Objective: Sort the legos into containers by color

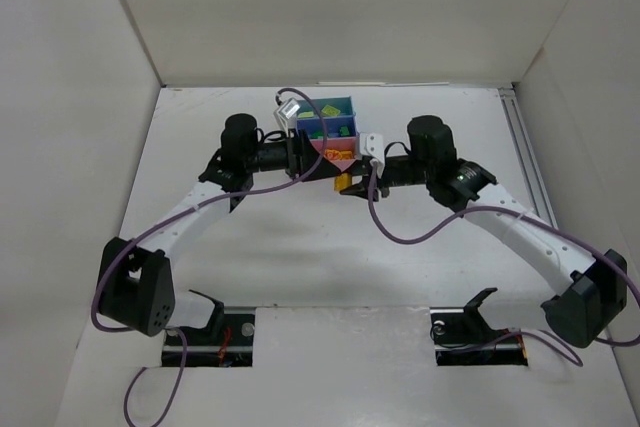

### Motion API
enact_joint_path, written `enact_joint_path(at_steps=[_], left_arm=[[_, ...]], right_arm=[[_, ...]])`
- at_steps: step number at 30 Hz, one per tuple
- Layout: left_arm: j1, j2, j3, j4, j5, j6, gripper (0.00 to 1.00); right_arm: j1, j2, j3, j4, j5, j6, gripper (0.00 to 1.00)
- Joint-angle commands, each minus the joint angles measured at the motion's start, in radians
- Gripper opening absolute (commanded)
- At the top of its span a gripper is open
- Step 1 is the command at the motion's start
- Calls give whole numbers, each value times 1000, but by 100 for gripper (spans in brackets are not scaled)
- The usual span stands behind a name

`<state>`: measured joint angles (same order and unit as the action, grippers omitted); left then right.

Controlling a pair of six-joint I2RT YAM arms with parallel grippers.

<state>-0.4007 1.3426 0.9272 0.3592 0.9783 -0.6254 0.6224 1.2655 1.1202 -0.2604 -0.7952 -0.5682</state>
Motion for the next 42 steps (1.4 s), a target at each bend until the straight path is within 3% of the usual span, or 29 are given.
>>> enact_joint_path(at_steps=[1, 13, 18, 22, 25, 26, 29, 32, 42], left_arm=[[-7, -51, 1, 73, 63, 7, 74], [-26, -19, 2, 165, 106, -46, 67], [-35, 0, 13, 165, 106, -57, 67], [-46, 9, 13, 165, 62, -57, 57], [-46, 19, 31, 78, -11, -36, 46], [-56, 29, 65, -21, -39, 14, 39], [-108, 52, 140, -188, -196, 102, 38], [-128, 64, 171, -217, -176, 119, 33], [-128, 82, 200, -243, -240, 89, 3]], right_arm=[[-6, -3, 40, 101, -39, 44, 16], [3, 40, 49, 205, 1, 125, 18], [26, 52, 49, 205, 103, 134, 21], [46, 52, 49, 205, 189, 145, 22], [46, 43, 49, 196, 264, 154, 22], [56, 32, 49, 196, 290, 163, 23], [66, 32, 49, 196, 362, 163, 23], [77, 57, 70, 173, 376, 163, 24], [97, 75, 107, 47, 476, 163, 48]])
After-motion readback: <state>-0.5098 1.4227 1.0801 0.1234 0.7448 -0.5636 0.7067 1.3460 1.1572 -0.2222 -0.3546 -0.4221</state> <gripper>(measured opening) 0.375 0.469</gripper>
